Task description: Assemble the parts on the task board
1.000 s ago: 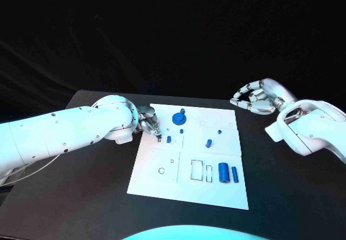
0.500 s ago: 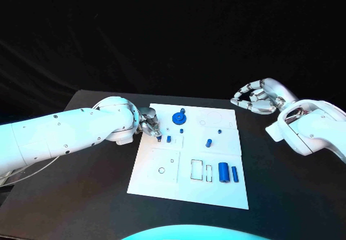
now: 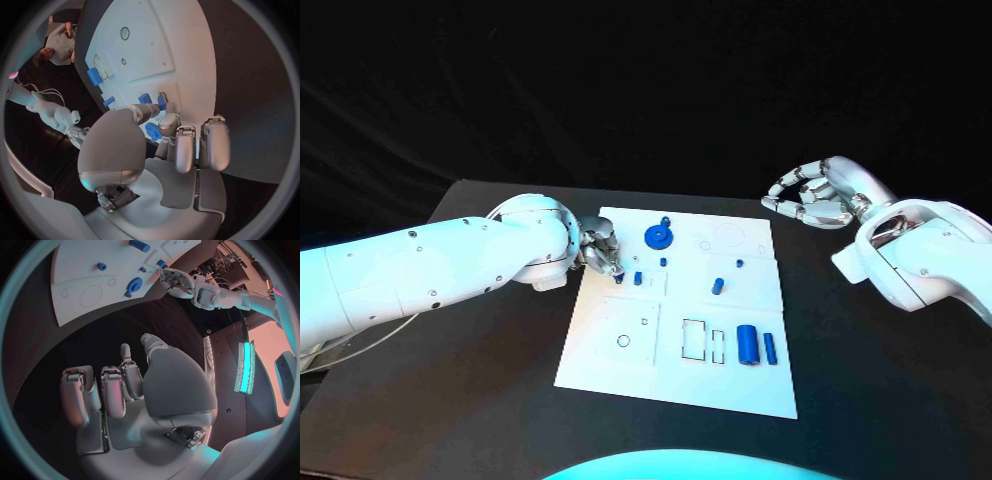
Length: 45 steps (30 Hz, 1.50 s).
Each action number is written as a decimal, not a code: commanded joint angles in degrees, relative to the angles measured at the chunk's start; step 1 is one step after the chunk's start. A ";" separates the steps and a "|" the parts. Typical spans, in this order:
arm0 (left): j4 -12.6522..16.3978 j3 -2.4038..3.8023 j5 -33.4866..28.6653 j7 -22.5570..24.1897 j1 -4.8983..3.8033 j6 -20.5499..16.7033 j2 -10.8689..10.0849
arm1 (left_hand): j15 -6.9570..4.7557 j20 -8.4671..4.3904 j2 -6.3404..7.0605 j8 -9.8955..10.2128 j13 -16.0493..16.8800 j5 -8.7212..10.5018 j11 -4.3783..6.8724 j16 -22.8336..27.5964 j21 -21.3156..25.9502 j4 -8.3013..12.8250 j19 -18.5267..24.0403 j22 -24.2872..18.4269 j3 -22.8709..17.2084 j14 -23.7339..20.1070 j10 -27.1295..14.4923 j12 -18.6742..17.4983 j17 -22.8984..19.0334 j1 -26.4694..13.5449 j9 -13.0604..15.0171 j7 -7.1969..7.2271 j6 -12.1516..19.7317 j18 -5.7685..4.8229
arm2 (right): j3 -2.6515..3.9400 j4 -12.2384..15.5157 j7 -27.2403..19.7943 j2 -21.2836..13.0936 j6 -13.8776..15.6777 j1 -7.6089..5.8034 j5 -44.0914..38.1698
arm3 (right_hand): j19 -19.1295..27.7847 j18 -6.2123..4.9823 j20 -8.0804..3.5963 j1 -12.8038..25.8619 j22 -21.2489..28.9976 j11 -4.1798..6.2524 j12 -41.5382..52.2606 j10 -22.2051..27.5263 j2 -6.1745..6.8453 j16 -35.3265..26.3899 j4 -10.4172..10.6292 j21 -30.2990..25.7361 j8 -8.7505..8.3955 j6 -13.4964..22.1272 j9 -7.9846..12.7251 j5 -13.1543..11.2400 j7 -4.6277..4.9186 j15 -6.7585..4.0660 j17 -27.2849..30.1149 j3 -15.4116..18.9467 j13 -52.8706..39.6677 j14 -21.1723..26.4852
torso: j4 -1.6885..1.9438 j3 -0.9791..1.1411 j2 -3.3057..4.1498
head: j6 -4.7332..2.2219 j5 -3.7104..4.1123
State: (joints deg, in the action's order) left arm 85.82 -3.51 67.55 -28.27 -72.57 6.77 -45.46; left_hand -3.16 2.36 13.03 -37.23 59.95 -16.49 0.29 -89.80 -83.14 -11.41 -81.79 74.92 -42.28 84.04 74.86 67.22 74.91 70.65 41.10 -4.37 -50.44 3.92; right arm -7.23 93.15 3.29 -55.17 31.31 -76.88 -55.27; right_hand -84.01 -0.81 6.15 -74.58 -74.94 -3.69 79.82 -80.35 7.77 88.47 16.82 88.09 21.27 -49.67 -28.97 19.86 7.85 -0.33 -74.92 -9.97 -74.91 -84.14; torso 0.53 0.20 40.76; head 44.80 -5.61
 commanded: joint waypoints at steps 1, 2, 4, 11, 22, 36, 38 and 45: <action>0.33 -0.10 0.21 -0.40 0.23 1.76 0.01 | -0.51 -0.04 0.01 -0.26 -0.04 -0.24 0.04 -0.20 -0.17 7.85 -0.52 1.23 -8.11 5.96 0.47 0.11 15.09 0.74 1.98 0.17 -0.48 -0.75 | 0.00 0.04 -0.55 -0.01 0.12 0.04 -0.43 | -4.50 0.19 -0.58 0.51 -13.51 0.38 -0.22 -0.07 -0.09 -0.37 -0.14 -0.17 0.27 0.38 -0.05 0.18 0.04 -0.32 -9.80 -0.35 -3.93 -4.63 | 0.04 -0.02 0.02 | 0.05 -0.01; 0.38 -0.09 0.20 -0.44 0.24 1.79 -0.02 | -0.51 -0.04 0.03 -0.27 0.01 -0.27 0.05 -0.20 -0.16 7.87 -0.51 1.21 -8.16 5.96 0.51 0.15 15.09 0.72 1.99 0.17 -0.51 -0.75 | 0.00 0.04 -0.56 -0.01 0.14 0.04 -0.43 | -4.50 0.19 -0.58 0.51 -13.51 0.38 -0.22 -0.07 -0.09 -0.37 -0.14 -0.17 0.27 0.38 -0.05 0.18 0.04 -0.32 -9.80 -0.35 -3.93 -4.63 | 0.04 -0.02 0.02 | 0.06 -0.01; 0.46 -0.09 0.19 -0.51 0.26 1.82 -0.06 | -0.52 -0.04 0.04 -0.27 0.01 -0.28 0.05 -0.20 -0.16 7.88 -0.51 1.21 -8.18 5.96 0.51 0.14 15.09 0.72 1.99 0.17 -0.52 -0.75 | 0.00 0.04 -0.57 -0.01 0.16 0.04 -0.43 | -4.55 0.21 -0.59 0.53 -13.56 0.39 -0.13 -0.15 -0.11 -0.36 -0.16 -0.10 0.28 0.38 -0.07 0.19 0.03 -0.32 -9.82 -0.37 -4.02 -4.64 | 0.04 -0.03 0.04 | 0.03 0.02; 0.64 -0.08 0.16 -0.88 0.33 1.68 -0.28 | -0.53 -0.05 0.08 -0.28 -0.03 -0.33 0.06 -0.20 -0.15 7.91 -0.49 1.19 -8.25 5.96 0.51 0.11 15.09 0.70 2.00 0.18 -0.56 -0.74 | 0.00 0.02 -0.59 -0.03 0.20 0.05 -0.43 | -4.55 0.21 -0.59 0.53 -13.56 0.39 -0.13 -0.15 -0.11 -0.36 -0.16 -0.10 0.28 0.38 -0.07 0.19 0.03 -0.32 -9.82 -0.37 -4.02 -4.64 | 0.00 -0.04 0.03 | 0.07 -0.02; 0.23 -0.07 0.16 -1.32 0.38 1.17 -0.36 | -0.56 -0.07 0.19 -0.31 -0.02 -0.48 0.08 -0.20 -0.14 7.96 -0.48 1.16 -8.46 5.96 0.56 0.11 15.08 0.62 2.04 0.21 -0.65 -0.74 | 0.00 0.05 -0.68 -0.02 0.41 0.06 -0.43 | -4.55 0.21 -0.59 0.53 -13.56 0.39 -0.13 -0.15 -0.11 -0.36 -0.16 -0.10 0.28 0.38 -0.07 0.19 0.03 -0.32 -9.82 -0.37 -4.02 -4.64 | 0.02 0.01 0.03 | 0.13 -0.02; 0.35 -0.07 -0.85 -1.35 0.38 1.77 0.00 | -0.58 -0.09 0.49 -0.43 0.15 -0.65 0.11 -0.20 -0.14 7.75 -0.48 1.18 -8.65 5.96 0.81 0.25 15.09 0.04 2.14 0.27 -0.89 -0.74 | 0.00 0.13 -0.67 -0.09 0.44 0.06 -0.43 | -4.55 0.21 -0.59 0.53 -13.56 0.39 -0.13 -0.15 -0.11 -0.36 -0.16 -0.10 0.28 0.38 -0.07 0.19 0.03 -0.32 -9.82 -0.37 -4.02 -4.64 | 0.00 0.12 0.01 | 0.27 -0.09; 0.29 -0.07 -1.23 -1.36 0.38 1.80 0.04 | -0.62 -0.10 0.74 -0.52 0.24 -0.75 0.18 -0.20 -0.15 7.64 -0.49 1.21 -8.63 5.96 0.95 0.33 15.09 -0.36 2.23 0.36 -1.04 -0.75 | 0.00 0.14 -0.67 -0.10 0.45 0.06 -0.43 | -4.55 0.21 -0.59 0.53 -13.56 0.39 -0.13 -0.15 -0.11 -0.36 -0.16 -0.10 0.28 0.38 -0.07 0.19 0.03 -0.32 -9.82 -0.37 -4.02 -4.64 | 0.00 0.10 0.00 | 0.28 -0.08; -0.13 -0.08 -2.44 -1.56 0.37 1.21 0.23 | -1.09 -0.26 1.56 -1.17 0.80 -0.38 0.83 -0.20 -0.09 6.58 -0.49 1.21 -7.24 5.96 1.90 0.79 15.09 -2.60 3.00 1.26 -1.50 -0.75 | 0.00 0.25 -0.67 -0.16 0.49 0.06 -0.43 | -4.51 0.19 -0.60 0.58 -13.52 0.41 -0.20 -0.10 -0.11 -0.39 -0.18 -0.16 0.32 0.38 -0.11 0.21 0.01 -0.34 -9.76 -0.43 -3.95 -4.63 | -0.02 0.08 -0.03 | 0.28 -0.12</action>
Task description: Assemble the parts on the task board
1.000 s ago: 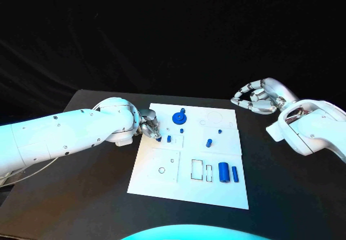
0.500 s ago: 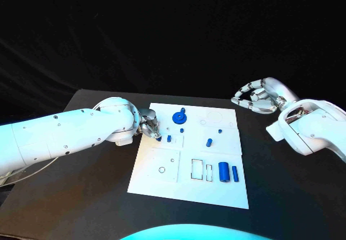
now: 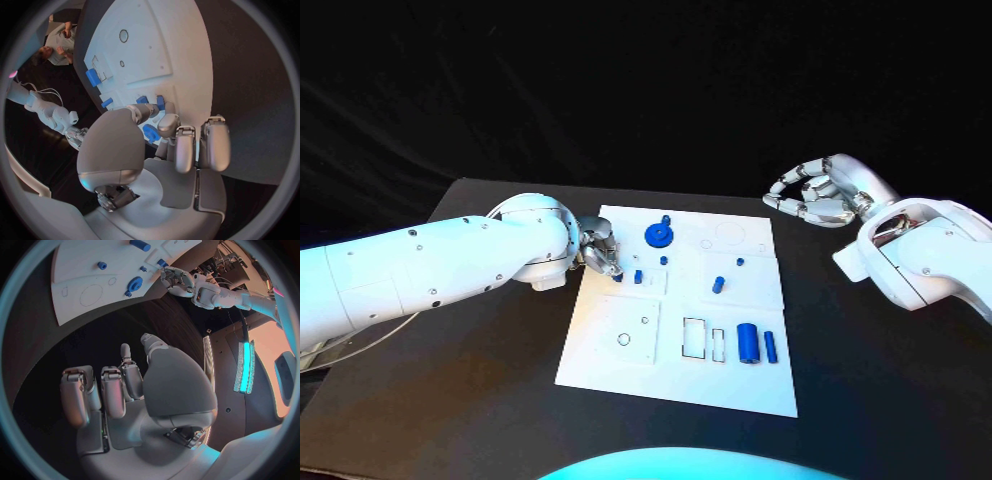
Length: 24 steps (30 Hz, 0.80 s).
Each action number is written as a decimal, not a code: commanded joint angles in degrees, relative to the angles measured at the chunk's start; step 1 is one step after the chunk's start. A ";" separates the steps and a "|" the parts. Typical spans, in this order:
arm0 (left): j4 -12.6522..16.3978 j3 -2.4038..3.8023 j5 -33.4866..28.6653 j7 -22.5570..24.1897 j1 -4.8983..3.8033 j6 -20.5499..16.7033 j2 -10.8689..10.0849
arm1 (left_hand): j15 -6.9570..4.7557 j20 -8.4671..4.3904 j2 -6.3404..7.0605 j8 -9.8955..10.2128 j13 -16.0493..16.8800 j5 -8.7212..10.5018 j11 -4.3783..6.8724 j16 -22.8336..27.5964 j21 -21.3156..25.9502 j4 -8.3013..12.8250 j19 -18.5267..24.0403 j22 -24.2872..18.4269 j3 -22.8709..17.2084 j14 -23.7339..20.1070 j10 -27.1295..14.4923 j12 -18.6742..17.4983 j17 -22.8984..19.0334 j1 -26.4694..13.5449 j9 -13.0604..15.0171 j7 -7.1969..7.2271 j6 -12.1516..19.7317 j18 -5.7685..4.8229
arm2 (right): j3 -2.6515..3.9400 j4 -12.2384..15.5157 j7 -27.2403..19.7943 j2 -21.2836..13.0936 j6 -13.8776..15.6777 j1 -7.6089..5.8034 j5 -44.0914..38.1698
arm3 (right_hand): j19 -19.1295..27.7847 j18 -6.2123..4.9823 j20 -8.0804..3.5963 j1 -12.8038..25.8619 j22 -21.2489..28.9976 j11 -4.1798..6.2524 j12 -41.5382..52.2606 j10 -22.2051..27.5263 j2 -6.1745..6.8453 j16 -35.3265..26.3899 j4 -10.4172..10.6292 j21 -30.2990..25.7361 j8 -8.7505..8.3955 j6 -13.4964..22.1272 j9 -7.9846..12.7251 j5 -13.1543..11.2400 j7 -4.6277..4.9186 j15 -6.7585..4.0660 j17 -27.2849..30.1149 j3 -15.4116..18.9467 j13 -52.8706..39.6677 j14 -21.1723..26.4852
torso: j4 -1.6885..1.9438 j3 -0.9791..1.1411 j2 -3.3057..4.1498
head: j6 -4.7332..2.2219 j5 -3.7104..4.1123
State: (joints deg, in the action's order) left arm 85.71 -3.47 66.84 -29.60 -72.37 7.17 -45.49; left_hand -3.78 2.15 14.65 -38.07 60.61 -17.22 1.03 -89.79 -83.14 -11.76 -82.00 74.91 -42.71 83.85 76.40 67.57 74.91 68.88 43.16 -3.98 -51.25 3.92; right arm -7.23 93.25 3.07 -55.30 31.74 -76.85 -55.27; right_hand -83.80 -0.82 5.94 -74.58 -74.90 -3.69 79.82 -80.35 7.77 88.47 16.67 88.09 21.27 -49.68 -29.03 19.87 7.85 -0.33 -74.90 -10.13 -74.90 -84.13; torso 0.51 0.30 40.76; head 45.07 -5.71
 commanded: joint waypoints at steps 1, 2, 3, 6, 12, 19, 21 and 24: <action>-0.08 -0.12 -1.84 -0.27 0.17 0.77 0.29 | -0.56 -0.10 0.04 -0.38 0.25 0.41 0.19 -0.21 -0.12 6.72 -0.31 1.28 -6.48 6.15 0.49 0.53 15.09 -1.15 1.03 1.03 -0.72 -0.76 | 0.00 0.17 -0.45 -0.04 0.06 0.04 -0.43 | -4.72 0.19 -0.39 0.59 -13.56 0.41 -0.20 -0.10 -0.11 -0.39 -0.02 -0.17 0.32 0.38 -0.05 0.21 0.01 -0.34 -9.77 -0.27 -3.96 -4.63 | 0.01 0.00 -0.02 | 0.03 -0.02; -0.13 -0.12 -1.94 -0.32 0.16 0.71 0.33 | -0.60 -0.14 0.08 -0.39 0.23 0.44 0.23 -0.21 -0.08 6.62 -0.28 1.23 -6.34 6.15 0.51 0.51 15.09 -1.30 1.07 1.09 -0.73 -0.75 | 0.00 0.18 -0.45 -0.04 0.07 0.04 -0.43 | -4.72 0.19 -0.39 0.59 -13.56 0.41 -0.20 -0.10 -0.11 -0.39 -0.02 -0.17 0.32 0.38 -0.05 0.21 0.01 -0.34 -9.77 -0.27 -3.96 -4.63 | 0.00 -0.01 0.00 | 0.01 -0.03; -0.19 -0.12 -2.04 -0.38 0.16 0.63 0.39 | -0.72 -0.23 0.18 -0.42 0.24 0.50 0.36 -0.21 -0.05 6.33 -0.27 1.20 -5.95 6.15 0.56 0.50 15.09 -1.70 1.17 1.27 -0.78 -0.74 | 0.00 0.20 -0.44 -0.05 0.07 0.04 -0.43 | -4.72 0.19 -0.39 0.59 -13.56 0.41 -0.20 -0.10 -0.11 -0.39 -0.02 -0.17 0.32 0.38 -0.05 0.21 0.01 -0.34 -9.77 -0.27 -3.96 -4.63 | -0.02 0.01 -0.01 | 0.01 -0.06; -0.34 -0.12 -2.22 -0.51 0.16 0.45 0.52 | -0.86 -0.36 0.22 -0.44 0.32 0.56 0.52 -0.21 -0.02 5.93 -0.26 1.16 -5.49 6.15 0.65 0.55 15.09 -2.19 1.27 1.48 -0.90 -0.73 | 0.00 0.23 -0.44 -0.07 0.09 0.04 -0.43 | -4.72 0.19 -0.39 0.59 -13.56 0.41 -0.20 -0.10 -0.11 -0.39 -0.02 -0.17 0.32 0.38 -0.05 0.21 0.01 -0.34 -9.77 -0.27 -3.96 -4.63 | -0.03 -0.02 0.00 | -0.01 -0.03; -0.71 -0.13 -2.49 -0.77 0.15 0.13 0.72 | -1.12 -0.61 0.40 -0.36 0.46 0.73 0.77 -0.21 0.02 4.97 -0.29 1.18 -4.33 6.15 0.75 0.62 15.09 -3.27 1.35 1.81 -1.21 -0.74 | 0.00 0.29 -0.43 -0.12 0.17 0.03 -0.43 | -4.72 0.19 -0.39 0.59 -13.56 0.41 -0.20 -0.10 -0.11 -0.39 -0.02 -0.17 0.32 0.38 -0.05 0.21 0.01 -0.34 -9.77 -0.27 -3.96 -4.63 | -0.02 -0.02 0.06 | 0.01 0.01; -1.22 -0.13 -2.69 -0.96 0.15 0.07 0.95 | -1.24 -0.74 0.44 -0.19 0.52 0.87 0.87 -0.21 0.05 4.20 -0.30 1.16 -3.47 6.15 0.76 0.63 15.09 -3.98 1.32 1.93 -1.45 -0.74 | 0.01 0.32 -0.43 -0.14 0.26 0.03 -0.43 | -4.72 0.19 -0.39 0.59 -13.56 0.41 -0.20 -0.10 -0.11 -0.39 -0.02 -0.17 0.32 0.38 -0.05 0.21 0.01 -0.34 -9.77 -0.27 -3.96 -4.63 | 0.00 -0.06 0.07 | 0.08 0.06; -1.36 -0.13 -2.76 -0.98 0.15 0.14 1.02 | -1.27 -0.79 0.49 -0.08 0.54 0.93 0.91 -0.21 0.05 3.81 -0.33 1.21 -3.02 6.15 0.73 0.63 15.09 -4.32 1.29 1.96 -1.57 -0.76 | 0.01 0.32 -0.44 -0.15 0.27 0.03 -0.43 | -4.65 0.16 -0.40 0.65 -13.47 0.42 -0.31 0.00 -0.06 -0.43 -0.03 -0.28 0.33 0.40 -0.07 0.21 0.01 -0.35 -9.67 -0.28 -3.85 -4.61 | 0.00 -0.08 0.08 | 0.10 0.08; -1.55 -0.14 -2.89 -1.08 0.15 0.42 1.13 | -1.30 -0.84 0.55 0.10 0.62 0.99 0.94 -0.21 0.09 3.00 -0.32 1.17 -2.17 6.15 0.73 0.67 15.09 -5.00 1.23 1.99 -1.82 -0.75 | 0.01 0.27 -0.45 -0.13 0.27 0.03 -0.43 | -4.65 0.16 -0.40 0.65 -13.47 0.42 -0.31 0.00 -0.06 -0.43 -0.03 -0.28 0.33 0.40 -0.07 0.21 0.01 -0.35 -9.67 -0.28 -3.85 -4.61 | -0.01 -0.09 0.09 | 0.22 0.10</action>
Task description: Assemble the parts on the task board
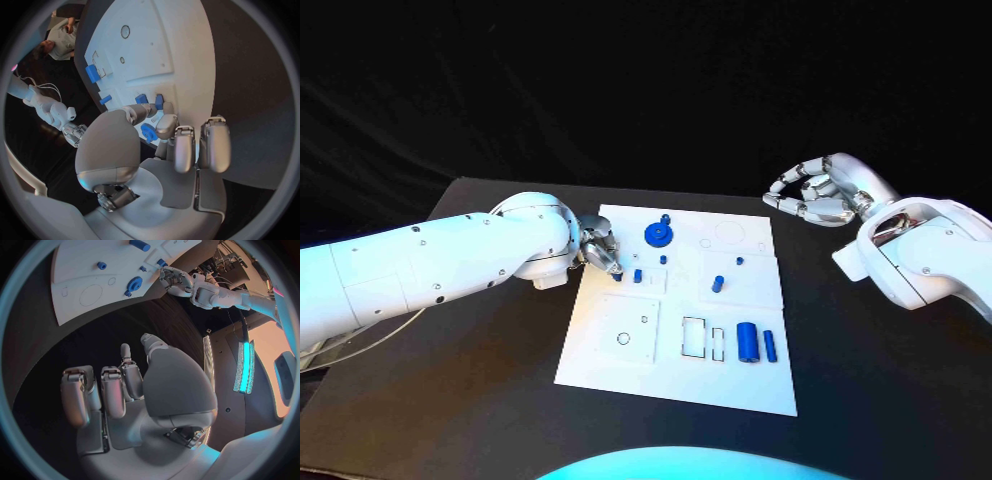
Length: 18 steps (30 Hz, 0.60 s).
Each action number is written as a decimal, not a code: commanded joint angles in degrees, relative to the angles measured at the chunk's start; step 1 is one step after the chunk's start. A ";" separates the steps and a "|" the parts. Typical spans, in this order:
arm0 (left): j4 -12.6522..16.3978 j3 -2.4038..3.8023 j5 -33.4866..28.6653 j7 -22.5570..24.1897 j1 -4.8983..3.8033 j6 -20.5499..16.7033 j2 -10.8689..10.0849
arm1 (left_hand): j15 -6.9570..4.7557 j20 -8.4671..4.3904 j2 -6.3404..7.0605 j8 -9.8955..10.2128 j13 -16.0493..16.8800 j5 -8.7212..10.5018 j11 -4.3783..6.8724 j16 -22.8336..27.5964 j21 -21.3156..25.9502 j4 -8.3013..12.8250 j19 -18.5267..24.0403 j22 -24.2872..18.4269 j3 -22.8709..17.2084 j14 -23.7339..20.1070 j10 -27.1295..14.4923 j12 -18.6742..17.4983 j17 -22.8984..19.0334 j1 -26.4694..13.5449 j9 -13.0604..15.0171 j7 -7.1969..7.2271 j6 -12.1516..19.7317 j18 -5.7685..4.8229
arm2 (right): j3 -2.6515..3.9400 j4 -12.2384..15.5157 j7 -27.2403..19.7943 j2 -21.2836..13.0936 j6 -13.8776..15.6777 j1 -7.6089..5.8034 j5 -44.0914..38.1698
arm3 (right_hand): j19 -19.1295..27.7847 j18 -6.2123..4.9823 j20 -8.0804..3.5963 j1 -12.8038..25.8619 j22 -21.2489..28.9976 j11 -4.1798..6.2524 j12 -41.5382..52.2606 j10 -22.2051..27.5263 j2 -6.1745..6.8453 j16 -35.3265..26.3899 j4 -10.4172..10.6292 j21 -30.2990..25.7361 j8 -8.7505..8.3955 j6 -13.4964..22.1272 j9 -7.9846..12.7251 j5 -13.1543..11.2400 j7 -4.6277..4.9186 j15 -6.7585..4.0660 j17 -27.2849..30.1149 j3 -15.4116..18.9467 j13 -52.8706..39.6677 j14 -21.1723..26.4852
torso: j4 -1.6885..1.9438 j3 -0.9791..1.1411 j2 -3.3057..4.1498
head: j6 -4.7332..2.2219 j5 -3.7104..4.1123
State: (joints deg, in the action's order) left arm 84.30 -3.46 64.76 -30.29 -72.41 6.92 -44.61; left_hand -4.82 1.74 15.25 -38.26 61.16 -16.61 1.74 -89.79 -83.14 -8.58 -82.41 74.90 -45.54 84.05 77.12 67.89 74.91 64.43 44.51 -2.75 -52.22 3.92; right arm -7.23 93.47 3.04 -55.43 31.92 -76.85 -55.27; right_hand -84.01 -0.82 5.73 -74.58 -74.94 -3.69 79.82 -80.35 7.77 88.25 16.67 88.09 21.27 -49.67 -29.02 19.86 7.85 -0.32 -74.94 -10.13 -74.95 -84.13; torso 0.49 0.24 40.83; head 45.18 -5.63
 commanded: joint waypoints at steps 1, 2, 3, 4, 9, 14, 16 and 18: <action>-0.18 -0.15 -0.83 -0.45 0.19 0.80 0.28 | -0.28 -0.45 -0.02 0.36 0.14 0.41 0.25 -0.21 0.09 -0.52 0.07 1.20 1.08 5.95 0.02 0.40 15.09 -0.82 -0.14 0.78 -0.97 -0.76 | 0.01 0.03 -0.42 0.01 0.09 0.03 -0.43 | -4.43 0.16 -0.19 0.65 -13.44 0.42 -0.31 0.00 -0.06 -0.20 -0.03 -0.28 0.33 0.40 -0.08 0.21 0.01 -0.35 -9.63 -0.28 -3.81 -4.61 | 0.02 -0.02 0.01 | 0.13 0.01; -0.21 -0.15 -0.84 -0.48 0.19 0.88 0.30 | -0.28 -0.46 0.00 0.38 0.15 0.41 0.25 -0.21 0.08 -0.60 0.06 1.21 1.18 5.95 0.03 0.41 15.09 -0.88 -0.15 0.78 -1.00 -0.77 | 0.01 0.02 -0.42 0.01 0.08 0.03 -0.43 | -4.43 0.16 -0.19 0.65 -13.44 0.42 -0.31 0.00 -0.06 -0.20 -0.03 -0.28 0.33 0.40 -0.08 0.21 0.01 -0.35 -9.63 -0.28 -3.81 -4.61 | 0.04 -0.02 -0.01 | 0.15 0.00; -0.25 -0.15 -0.86 -0.53 0.19 1.00 0.32 | -0.29 -0.47 0.04 0.43 0.13 0.40 0.25 -0.21 0.12 -0.80 0.09 1.16 1.46 5.95 0.00 0.39 15.09 -1.03 -0.17 0.79 -1.06 -0.75 | 0.01 0.01 -0.42 0.02 0.08 0.03 -0.43 | -4.43 0.16 -0.19 0.65 -13.44 0.42 -0.31 0.00 -0.06 -0.20 -0.03 -0.28 0.33 0.40 -0.08 0.21 0.01 -0.35 -9.63 -0.28 -3.81 -4.61 | 0.03 -0.01 -0.01 | 0.17 -0.01; -0.28 -0.15 -0.87 -0.57 0.19 1.10 0.33 | -0.29 -0.47 0.04 0.43 0.13 0.40 0.25 -0.21 0.12 -0.80 0.09 1.16 1.46 5.95 0.00 0.39 15.09 -1.03 -0.17 0.79 -1.06 -0.75 | 0.01 0.00 -0.42 0.02 0.08 0.03 -0.43 | -4.43 0.16 -0.19 0.65 -13.44 0.42 -0.31 0.00 -0.06 -0.20 -0.03 -0.28 0.33 0.40 -0.08 0.21 0.01 -0.35 -9.63 -0.28 -3.81 -4.61 | 0.04 -0.02 -0.03 | 0.21 0.04; -0.41 -0.16 -0.93 -0.79 0.19 1.51 0.41 | -0.32 -0.51 0.13 0.68 0.38 0.39 0.28 -0.21 0.09 -1.92 0.01 1.27 3.06 5.95 0.08 0.55 15.09 -1.79 -0.25 0.81 -1.42 -0.78 | 0.01 -0.02 -0.44 0.03 0.10 0.03 -0.43 | -4.43 0.16 -0.19 0.65 -13.44 0.42 -0.31 0.00 -0.06 -0.20 -0.03 -0.28 0.33 0.40 -0.08 0.21 0.01 -0.35 -9.63 -0.28 -3.81 -4.61 | 0.07 -0.06 -0.06 | 0.27 0.06; -0.57 -0.16 -0.99 -0.93 0.19 1.58 0.50 | -0.33 -0.53 0.11 0.85 0.50 0.37 0.29 -0.21 0.13 -2.69 0.01 1.25 4.09 5.95 0.11 0.63 15.09 -2.18 -0.30 0.81 -1.61 -0.78 | 0.01 -0.02 -0.47 0.04 0.15 0.03 -0.43 | -4.43 0.16 -0.19 0.65 -13.44 0.42 -0.31 0.00 -0.06 -0.20 -0.03 -0.28 0.33 0.40 -0.08 0.21 0.01 -0.35 -9.63 -0.28 -3.81 -4.61 | 0.07 -0.04 -0.08 | 0.30 0.09; -0.64 -0.16 -1.01 -0.98 0.19 1.55 0.53 | -0.33 -0.54 0.08 0.93 0.54 0.35 0.29 -0.21 0.09 -3.12 -0.06 1.35 4.68 5.95 0.12 0.65 15.09 -2.35 -0.32 0.82 -1.72 -0.80 | 0.01 -0.02 -0.48 0.05 0.18 0.03 -0.43 | -4.43 0.16 -0.19 0.65 -13.44 0.42 -0.31 0.00 -0.06 -0.20 -0.03 -0.28 0.33 0.40 -0.08 0.21 0.01 -0.35 -9.63 -0.28 -3.81 -4.61 | 0.07 -0.03 -0.07 | 0.31 0.08; -0.71 -0.16 -1.02 -1.05 0.19 1.53 0.56 | -0.33 -0.54 0.07 0.99 0.63 0.35 0.29 -0.21 0.12 -3.44 -0.03 1.30 5.17 5.95 0.16 0.71 15.09 -2.46 -0.33 0.82 -1.79 -0.79 | 0.01 -0.01 -0.49 0.04 0.21 0.03 -0.43 | -4.43 0.16 -0.19 0.65 -13.44 0.42 -0.31 0.00 -0.06 -0.20 -0.03 -0.28 0.33 0.40 -0.08 0.21 0.01 -0.35 -9.63 -0.28 -3.81 -4.61 | 0.05 -0.01 -0.07 | 0.30 0.08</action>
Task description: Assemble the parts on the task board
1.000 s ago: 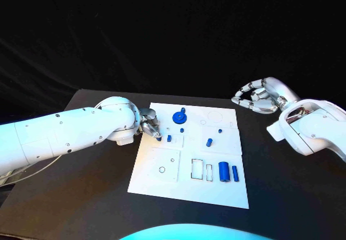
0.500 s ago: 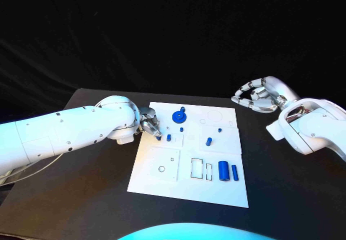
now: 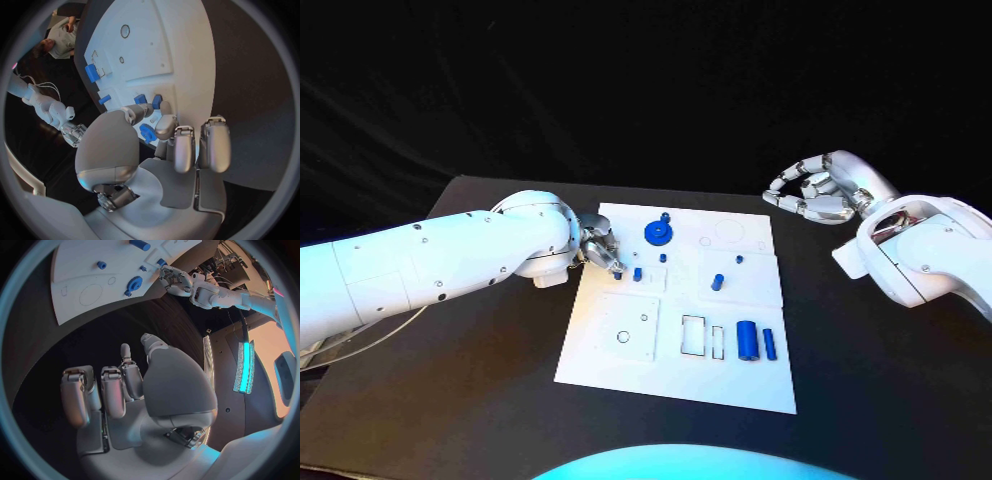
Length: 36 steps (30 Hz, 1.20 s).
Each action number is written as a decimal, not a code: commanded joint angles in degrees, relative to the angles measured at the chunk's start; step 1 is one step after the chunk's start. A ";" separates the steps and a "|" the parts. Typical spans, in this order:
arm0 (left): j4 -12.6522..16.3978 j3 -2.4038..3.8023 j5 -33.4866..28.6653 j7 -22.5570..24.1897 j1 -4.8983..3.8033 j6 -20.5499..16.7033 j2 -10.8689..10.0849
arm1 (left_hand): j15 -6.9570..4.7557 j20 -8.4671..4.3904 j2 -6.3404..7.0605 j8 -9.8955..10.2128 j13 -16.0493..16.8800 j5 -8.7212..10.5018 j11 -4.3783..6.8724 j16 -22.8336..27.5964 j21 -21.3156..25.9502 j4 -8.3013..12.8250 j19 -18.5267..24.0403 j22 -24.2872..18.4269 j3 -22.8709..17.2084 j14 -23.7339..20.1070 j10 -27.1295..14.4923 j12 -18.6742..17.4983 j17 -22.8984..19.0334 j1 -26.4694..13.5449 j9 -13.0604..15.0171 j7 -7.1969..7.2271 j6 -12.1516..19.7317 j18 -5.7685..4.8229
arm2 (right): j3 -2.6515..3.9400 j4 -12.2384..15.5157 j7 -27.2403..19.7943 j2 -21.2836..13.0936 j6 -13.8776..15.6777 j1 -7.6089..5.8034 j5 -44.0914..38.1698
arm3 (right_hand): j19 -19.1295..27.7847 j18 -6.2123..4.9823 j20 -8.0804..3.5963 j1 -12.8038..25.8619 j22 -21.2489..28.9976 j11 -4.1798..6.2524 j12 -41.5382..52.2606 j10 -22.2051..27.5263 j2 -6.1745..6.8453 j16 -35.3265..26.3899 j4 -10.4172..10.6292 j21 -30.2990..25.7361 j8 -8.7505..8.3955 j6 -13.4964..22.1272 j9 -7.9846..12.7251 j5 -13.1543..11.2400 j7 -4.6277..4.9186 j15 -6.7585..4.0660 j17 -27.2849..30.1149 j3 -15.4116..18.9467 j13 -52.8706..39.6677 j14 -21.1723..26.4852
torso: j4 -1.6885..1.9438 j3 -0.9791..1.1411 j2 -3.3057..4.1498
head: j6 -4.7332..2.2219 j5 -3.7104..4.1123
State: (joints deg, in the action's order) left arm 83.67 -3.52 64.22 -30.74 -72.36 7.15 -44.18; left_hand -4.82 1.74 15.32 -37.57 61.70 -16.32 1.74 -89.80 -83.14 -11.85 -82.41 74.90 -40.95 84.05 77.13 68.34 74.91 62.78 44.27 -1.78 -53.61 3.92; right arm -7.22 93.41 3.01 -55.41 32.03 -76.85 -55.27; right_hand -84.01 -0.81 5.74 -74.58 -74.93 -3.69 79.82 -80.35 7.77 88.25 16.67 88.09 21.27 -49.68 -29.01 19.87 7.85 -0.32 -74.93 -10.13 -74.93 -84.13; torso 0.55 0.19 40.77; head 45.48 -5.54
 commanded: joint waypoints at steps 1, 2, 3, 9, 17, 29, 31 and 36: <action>-0.11 -0.10 -0.47 -0.64 0.14 1.28 0.14 | -0.34 -0.55 -0.02 0.34 0.15 0.04 0.29 -0.20 0.10 -0.47 -0.07 1.36 1.09 5.95 0.17 0.29 15.09 -0.89 -0.09 -0.15 -0.48 -0.80 | 0.01 0.05 -0.46 0.01 0.11 0.03 -0.43 | -4.43 0.16 -0.20 0.65 -13.45 0.42 -0.31 0.00 -0.06 -0.21 -0.03 -0.28 0.33 0.40 -0.10 0.21 0.01 -0.35 -9.64 -0.28 -3.82 -4.61 | -0.01 0.04 -0.01 | 0.00 -0.01; -0.16 -0.10 -0.47 -0.70 0.14 1.26 0.15 | -0.34 -0.55 -0.03 0.37 0.10 0.04 0.29 -0.20 0.09 -0.58 -0.08 1.38 1.26 5.95 0.15 0.25 15.09 -0.91 -0.09 -0.15 -0.50 -0.81 | 0.01 0.05 -0.47 0.01 0.13 0.03 -0.43 | -4.35 0.12 -0.20 0.73 -13.37 0.42 -0.39 0.07 -0.02 -0.25 -0.02 -0.40 0.33 0.44 -0.12 0.21 0.01 -0.36 -9.55 -0.29 -3.74 -4.58 | -0.01 0.04 -0.01 | 0.01 0.01; -0.22 -0.10 -0.48 -0.78 0.14 1.27 0.17 | -0.34 -0.55 -0.03 0.40 0.13 0.03 0.29 -0.20 0.12 -0.71 -0.06 1.33 1.51 5.95 0.16 0.27 15.09 -0.93 -0.09 -0.15 -0.52 -0.79 | 0.01 0.06 -0.47 -0.01 0.14 0.03 -0.43 | -4.35 0.12 -0.20 0.73 -13.37 0.42 -0.39 0.07 -0.02 -0.25 -0.02 -0.40 0.33 0.44 -0.12 0.21 0.01 -0.36 -9.55 -0.29 -3.74 -4.58 | -0.02 0.04 0.01 | 0.03 0.02; -0.54 -0.10 -0.51 -1.04 0.14 1.26 0.23 | -0.34 -0.57 -0.07 0.55 0.11 0.03 0.28 -0.20 0.15 -1.35 -0.05 1.31 2.72 5.95 0.12 0.23 15.09 -0.96 -0.10 -0.16 -0.60 -0.79 | 0.01 0.04 -0.46 -0.03 0.20 0.03 -0.43 | -4.35 0.12 -0.20 0.73 -13.37 0.42 -0.39 0.07 -0.02 -0.25 -0.02 -0.40 0.33 0.44 -0.12 0.21 0.01 -0.36 -9.55 -0.29 -3.74 -4.58 | -0.03 0.03 -0.01 | 0.05 0.05; -0.91 -0.09 -0.61 -1.26 0.13 1.20 0.21 | -0.28 -0.54 -0.10 0.92 0.05 -0.04 0.21 -0.20 0.21 -3.13 -0.07 1.30 6.01 5.95 0.00 0.10 15.09 -1.01 -0.12 -0.23 -0.75 -0.79 | 0.01 0.03 -0.48 -0.07 0.30 0.03 -0.43 | -4.16 0.04 -0.21 0.95 -13.17 0.39 -0.53 0.20 0.06 -0.38 0.03 -0.67 0.31 0.54 -0.14 0.17 0.04 -0.36 -9.21 -0.23 -3.60 -4.50 | -0.01 0.00 -0.01 | 0.04 0.15; -1.20 -0.01 -1.31 -1.23 0.14 0.14 0.23 | -0.08 -0.43 -1.45 1.73 0.11 -0.04 -0.05 -0.20 0.27 -4.94 -0.15 1.37 16.17 5.95 -0.02 0.05 15.09 -3.83 -0.21 -0.50 -1.14 -0.80 | 0.01 -0.06 -0.55 -0.06 0.50 0.03 -0.43 | -3.95 -0.05 -0.21 1.21 -12.95 0.37 -0.65 0.32 0.12 -0.51 0.05 -0.98 0.28 0.66 -0.16 0.14 0.07 -0.34 -8.88 -0.17 -3.48 -4.42 | -0.02 -0.02 0.02 | 0.07 0.15; -1.23 0.01 -1.43 -1.15 0.14 -0.26 0.23 | -0.07 -0.43 -1.79 1.84 0.12 -0.01 -0.06 -0.19 0.29 -4.98 -0.15 1.35 17.48 5.95 -0.02 0.04 15.07 -4.43 -0.19 -0.50 -1.19 -0.79 | 0.01 -0.08 -0.56 -0.05 0.52 0.03 -0.43 | -3.95 -0.05 -0.21 1.21 -12.95 0.37 -0.65 0.32 0.12 -0.51 0.05 -0.98 0.28 0.66 -0.16 0.14 0.07 -0.34 -8.88 -0.17 -3.48 -4.42 | 0.00 0.00 0.01 | 0.09 0.15; -1.34 0.08 -2.19 -0.44 0.15 -2.41 0.21 | -0.08 -0.45 -2.31 1.94 0.19 -0.03 -0.04 -0.16 0.32 -5.01 -0.14 1.32 18.77 5.93 0.02 0.09 15.01 -5.14 -0.17 -0.48 -1.22 -0.78 | 0.01 -0.11 -0.59 -0.02 0.58 0.03 -0.43 | -3.95 -0.05 -0.21 1.21 -12.95 0.37 -0.65 0.32 0.12 -0.51 0.05 -0.98 0.28 0.66 -0.16 0.14 0.07 -0.34 -8.88 -0.17 -3.48 -4.42 | 0.00 -0.01 0.03 | 0.06 0.17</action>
State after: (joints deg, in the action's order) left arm 82.43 -3.44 63.01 -31.43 -72.30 6.62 -44.00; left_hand -4.81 1.53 13.00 -35.89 61.84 -16.32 1.73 -89.79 -83.14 -16.87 -82.61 74.93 -22.30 84.04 77.11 68.34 74.91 58.02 44.13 -1.82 -54.81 3.92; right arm -7.22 93.30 2.91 -55.45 32.44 -76.85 -55.27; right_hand -84.01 -0.82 5.74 -73.97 -74.90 -3.49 79.52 -80.14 7.77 88.03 16.67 87.51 21.27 -49.49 -29.11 19.86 8.04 -0.32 -74.91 -10.13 -74.91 -84.13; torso 0.55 0.17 40.79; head 45.58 -5.39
